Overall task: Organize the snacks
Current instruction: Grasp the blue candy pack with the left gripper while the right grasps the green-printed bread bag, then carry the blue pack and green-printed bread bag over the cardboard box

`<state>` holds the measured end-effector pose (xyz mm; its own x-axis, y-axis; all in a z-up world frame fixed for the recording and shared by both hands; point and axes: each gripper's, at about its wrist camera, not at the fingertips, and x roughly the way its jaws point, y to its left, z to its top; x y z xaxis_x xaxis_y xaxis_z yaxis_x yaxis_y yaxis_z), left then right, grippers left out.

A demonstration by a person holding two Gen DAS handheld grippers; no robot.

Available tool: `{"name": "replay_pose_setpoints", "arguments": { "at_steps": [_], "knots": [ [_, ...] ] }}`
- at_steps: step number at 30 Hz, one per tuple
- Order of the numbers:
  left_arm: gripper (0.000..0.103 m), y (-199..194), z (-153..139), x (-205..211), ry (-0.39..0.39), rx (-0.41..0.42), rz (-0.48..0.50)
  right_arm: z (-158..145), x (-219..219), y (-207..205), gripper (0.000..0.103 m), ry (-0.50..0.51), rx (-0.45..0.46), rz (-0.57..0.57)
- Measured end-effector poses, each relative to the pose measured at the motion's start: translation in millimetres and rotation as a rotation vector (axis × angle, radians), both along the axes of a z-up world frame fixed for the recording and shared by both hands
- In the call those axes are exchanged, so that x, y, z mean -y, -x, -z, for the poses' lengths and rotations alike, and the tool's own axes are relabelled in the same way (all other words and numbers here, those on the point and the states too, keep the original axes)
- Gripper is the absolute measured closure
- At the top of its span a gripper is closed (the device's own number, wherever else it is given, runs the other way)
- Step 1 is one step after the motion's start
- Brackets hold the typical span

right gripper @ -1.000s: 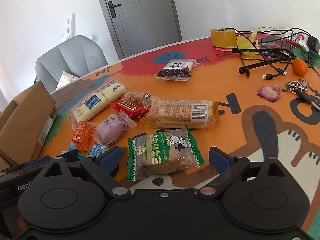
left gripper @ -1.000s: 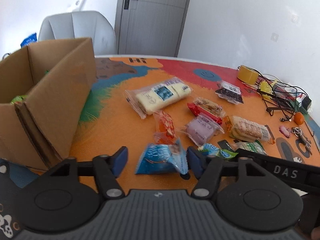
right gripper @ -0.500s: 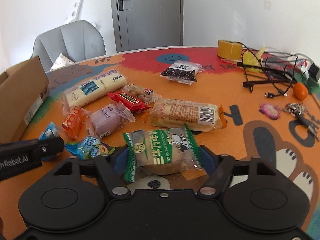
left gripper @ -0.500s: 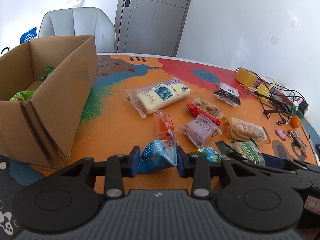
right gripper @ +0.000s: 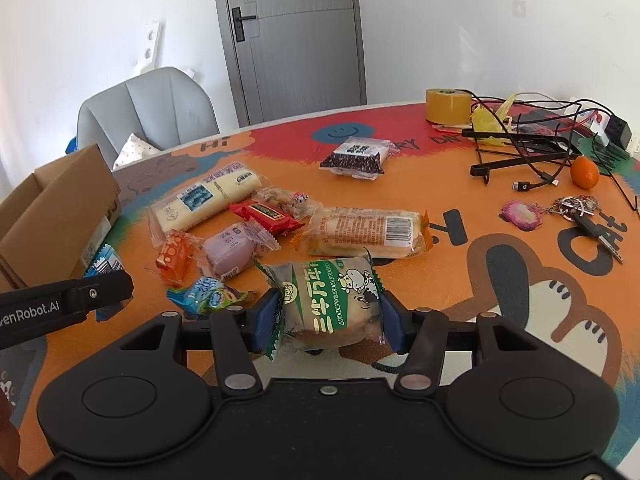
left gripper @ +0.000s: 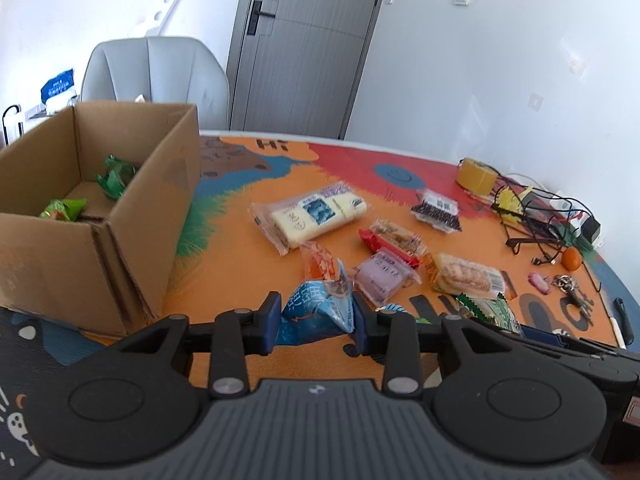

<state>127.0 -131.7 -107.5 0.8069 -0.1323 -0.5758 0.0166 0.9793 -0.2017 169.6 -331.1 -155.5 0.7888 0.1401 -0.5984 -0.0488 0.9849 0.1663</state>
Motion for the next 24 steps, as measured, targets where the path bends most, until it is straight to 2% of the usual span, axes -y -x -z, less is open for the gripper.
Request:
{"name": "replay_pose_setpoints", "arguments": {
  "at_steps": [10,24],
  "knots": [
    [0.068,21.7,-26.4,-10.5,-0.008,0.078,-0.022,-30.2,-8.8,16.1,0.050,-0.052,0.087,-0.010],
    [0.068,39.6,-56.8,-39.9,-0.004,0.168,-0.086,-61.0,-40.5,25.9,0.050,-0.072,0.167,-0.073]
  ]
}}
